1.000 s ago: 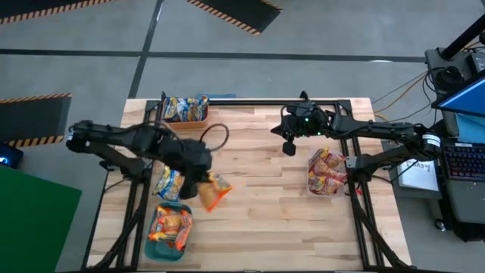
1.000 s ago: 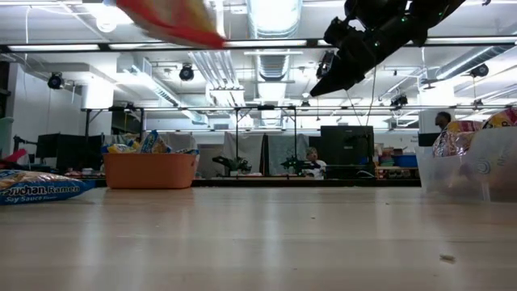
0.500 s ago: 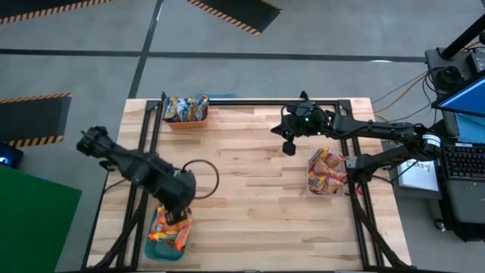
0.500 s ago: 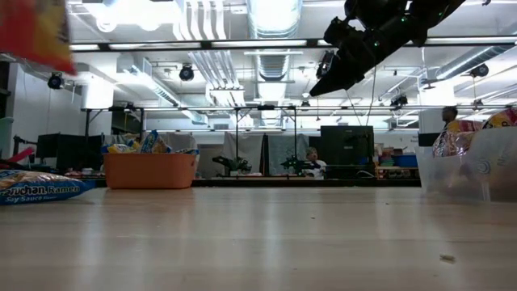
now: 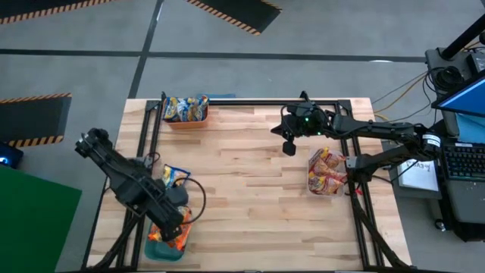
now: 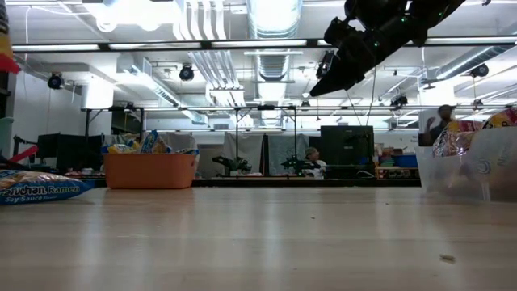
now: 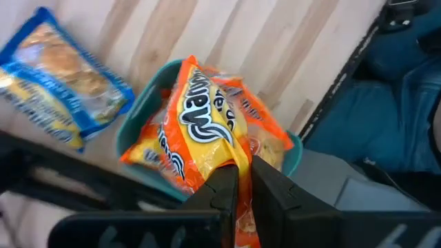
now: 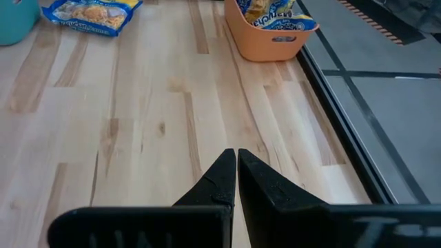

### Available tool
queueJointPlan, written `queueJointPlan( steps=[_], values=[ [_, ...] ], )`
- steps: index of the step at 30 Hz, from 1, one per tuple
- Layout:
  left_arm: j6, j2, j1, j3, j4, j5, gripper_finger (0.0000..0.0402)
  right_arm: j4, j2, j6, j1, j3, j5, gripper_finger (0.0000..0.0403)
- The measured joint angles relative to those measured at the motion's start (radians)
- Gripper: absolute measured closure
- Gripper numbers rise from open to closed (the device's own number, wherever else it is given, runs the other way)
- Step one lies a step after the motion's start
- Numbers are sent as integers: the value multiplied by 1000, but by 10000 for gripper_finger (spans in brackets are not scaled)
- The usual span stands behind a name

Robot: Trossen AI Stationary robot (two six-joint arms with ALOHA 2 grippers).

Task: Sort Maruchan noodles
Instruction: Put the orange noodle pack into the green bin

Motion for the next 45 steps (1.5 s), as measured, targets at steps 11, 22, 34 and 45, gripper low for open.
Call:
queueJointPlan(
  steps=[11, 22, 34, 45],
  values=[
    [-86, 0, 0, -241, 100, 210, 385, -5, 0, -30, 0, 0, 0, 394],
    [-179, -1, 4, -314, 52, 281, 328, 37, 0, -57, 0, 0, 0, 394],
    [-204, -3, 7, -202, -55, 335, 263, 47, 0, -57, 0, 0, 0, 394],
    [-171, 1, 11, -213, 69, 217, 319, 47, 0, -61, 0, 0, 0, 394]
  ],
)
